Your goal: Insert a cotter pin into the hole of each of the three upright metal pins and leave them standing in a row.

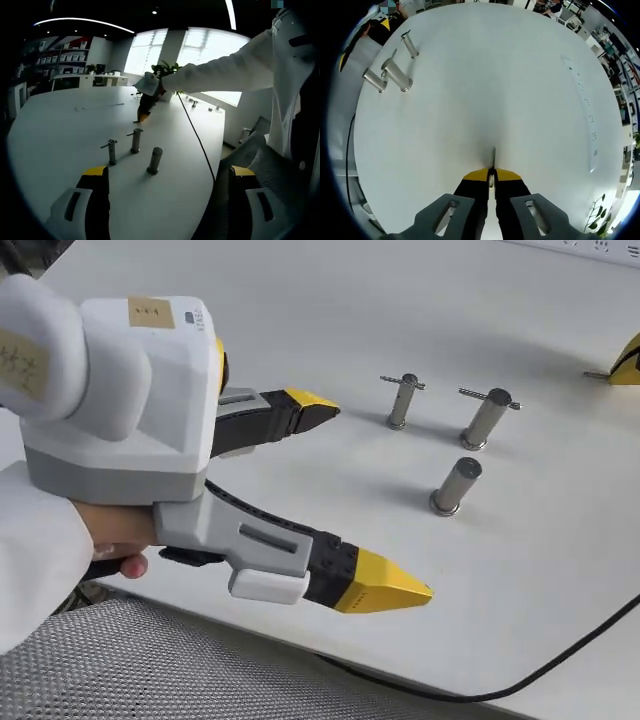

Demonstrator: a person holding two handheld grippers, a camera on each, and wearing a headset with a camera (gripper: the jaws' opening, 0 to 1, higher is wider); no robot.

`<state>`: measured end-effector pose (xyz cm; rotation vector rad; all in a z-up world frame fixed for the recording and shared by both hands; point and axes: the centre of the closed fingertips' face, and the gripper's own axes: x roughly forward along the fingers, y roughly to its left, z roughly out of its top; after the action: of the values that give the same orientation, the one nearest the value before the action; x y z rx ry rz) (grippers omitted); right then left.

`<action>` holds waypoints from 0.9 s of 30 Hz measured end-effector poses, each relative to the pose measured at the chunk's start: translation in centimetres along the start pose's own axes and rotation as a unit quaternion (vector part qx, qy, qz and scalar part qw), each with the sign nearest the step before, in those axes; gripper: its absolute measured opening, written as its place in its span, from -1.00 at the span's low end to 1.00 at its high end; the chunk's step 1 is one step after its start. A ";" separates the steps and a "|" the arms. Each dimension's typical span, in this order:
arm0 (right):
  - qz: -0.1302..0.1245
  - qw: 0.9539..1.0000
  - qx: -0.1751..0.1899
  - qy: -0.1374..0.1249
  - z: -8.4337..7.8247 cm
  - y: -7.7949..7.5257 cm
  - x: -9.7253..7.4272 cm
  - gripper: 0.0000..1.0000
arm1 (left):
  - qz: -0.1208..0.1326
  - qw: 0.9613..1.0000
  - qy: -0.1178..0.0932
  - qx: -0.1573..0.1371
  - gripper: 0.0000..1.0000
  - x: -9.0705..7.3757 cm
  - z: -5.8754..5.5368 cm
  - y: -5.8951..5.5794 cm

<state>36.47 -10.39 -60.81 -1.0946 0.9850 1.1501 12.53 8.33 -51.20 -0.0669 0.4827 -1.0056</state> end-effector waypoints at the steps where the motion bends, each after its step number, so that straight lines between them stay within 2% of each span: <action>1: 0.001 1.000 0.000 -0.001 0.1 0.1 0.0 -1.00 | 0.000 1.000 0.000 0.000 0.99 0.0 0.0 0.0; 4: 0.000 1.000 0.005 0.002 0.0 0.1 -0.1 -1.00 | 0.001 1.000 0.001 0.001 0.99 0.1 0.0 -0.1; 5: -0.001 1.000 0.020 0.002 0.0 0.2 -0.2 -1.00 | 0.001 1.000 0.001 0.001 0.99 0.1 0.0 -0.2; 8: -0.003 1.000 0.024 0.002 0.0 0.3 -0.3 -1.00 | 0.002 1.000 -0.001 -0.002 0.99 0.3 0.2 -0.3; 10: 0.002 0.999 0.043 0.003 -0.1 0.3 -0.2 -1.00 | 0.003 1.000 -0.001 -0.002 0.99 0.1 0.1 -0.1; 15: 0.008 1.000 0.026 0.011 -0.3 0.1 -0.1 -1.00 | 0.005 1.000 0.007 0.000 0.99 -0.4 -0.3 0.3; 21: 0.006 1.000 0.027 -0.001 0.2 0.4 -0.9 -1.00 | 0.012 1.000 0.012 0.001 0.98 -0.8 -0.5 0.9; 27: -0.011 1.000 0.009 -0.024 1.3 1.1 -3.2 -1.00 | 0.024 1.000 0.006 -0.002 0.92 -1.6 0.1 2.1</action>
<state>34.94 -9.67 -57.66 -1.0574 0.9420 1.1427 13.60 10.75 -51.09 -0.0530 0.4944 -0.9577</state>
